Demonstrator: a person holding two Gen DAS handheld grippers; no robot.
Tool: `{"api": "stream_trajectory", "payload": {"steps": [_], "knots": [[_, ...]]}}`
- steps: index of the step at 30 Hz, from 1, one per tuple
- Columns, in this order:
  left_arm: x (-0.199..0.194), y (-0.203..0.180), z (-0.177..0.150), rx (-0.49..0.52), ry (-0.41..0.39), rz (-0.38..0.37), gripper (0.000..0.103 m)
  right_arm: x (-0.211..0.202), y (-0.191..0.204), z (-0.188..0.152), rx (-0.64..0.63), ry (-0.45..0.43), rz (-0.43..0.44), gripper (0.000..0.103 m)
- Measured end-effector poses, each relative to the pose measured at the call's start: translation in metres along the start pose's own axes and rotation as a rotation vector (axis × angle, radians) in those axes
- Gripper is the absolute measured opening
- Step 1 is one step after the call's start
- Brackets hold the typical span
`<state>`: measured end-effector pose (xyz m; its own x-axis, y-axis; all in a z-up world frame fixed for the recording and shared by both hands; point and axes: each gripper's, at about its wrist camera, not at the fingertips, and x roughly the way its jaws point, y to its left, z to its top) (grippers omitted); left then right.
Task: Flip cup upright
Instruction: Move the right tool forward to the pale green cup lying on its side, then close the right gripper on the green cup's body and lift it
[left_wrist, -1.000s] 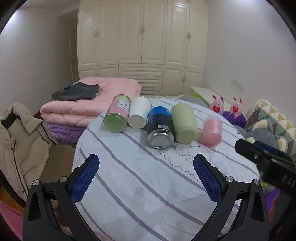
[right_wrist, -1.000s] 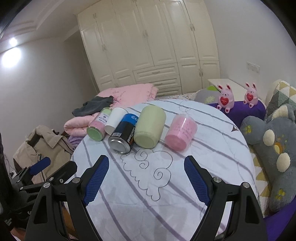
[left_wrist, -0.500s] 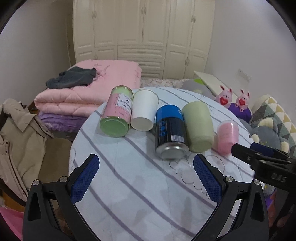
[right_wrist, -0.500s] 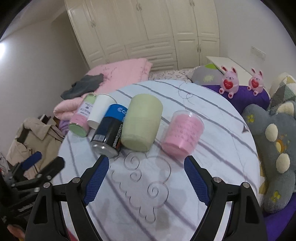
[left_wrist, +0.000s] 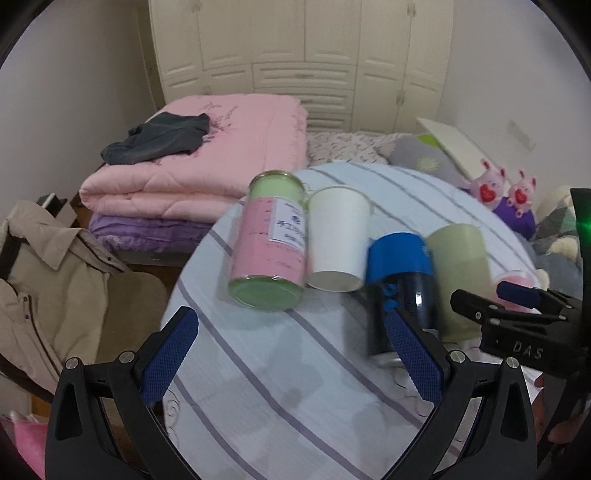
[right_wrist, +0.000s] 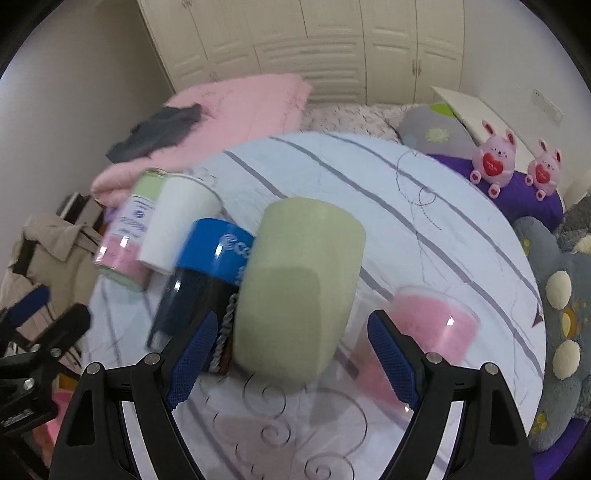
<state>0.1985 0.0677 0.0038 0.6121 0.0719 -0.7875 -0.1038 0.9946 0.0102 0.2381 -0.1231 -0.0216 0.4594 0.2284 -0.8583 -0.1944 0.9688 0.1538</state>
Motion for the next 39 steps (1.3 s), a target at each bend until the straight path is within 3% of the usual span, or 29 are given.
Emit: {"api": "stream_trajectory", "payload": {"steps": [7,11,22,31,39], "knots": [[0.008,0.01,0.001,-0.036,-0.003,-0.016,0.103,0.025,0.0,0.011,0.0,0.035,-0.021,0.085],[0.016,0.007,0.001,-0.035,0.018,-0.011,0.103,0.033,0.012,0.013,-0.062,0.041,-0.091,0.085],[0.02,0.009,-0.006,-0.05,0.041,-0.023,0.103,0.052,0.035,0.012,-0.212,0.089,-0.176,0.084],[0.021,0.019,-0.01,-0.079,0.052,-0.025,0.103,0.037,0.022,0.016,-0.138,0.066,-0.072,0.083],[0.016,0.019,-0.01,-0.094,0.043,-0.034,0.103,0.036,0.025,0.014,-0.143,0.082,-0.076,0.081]]}}
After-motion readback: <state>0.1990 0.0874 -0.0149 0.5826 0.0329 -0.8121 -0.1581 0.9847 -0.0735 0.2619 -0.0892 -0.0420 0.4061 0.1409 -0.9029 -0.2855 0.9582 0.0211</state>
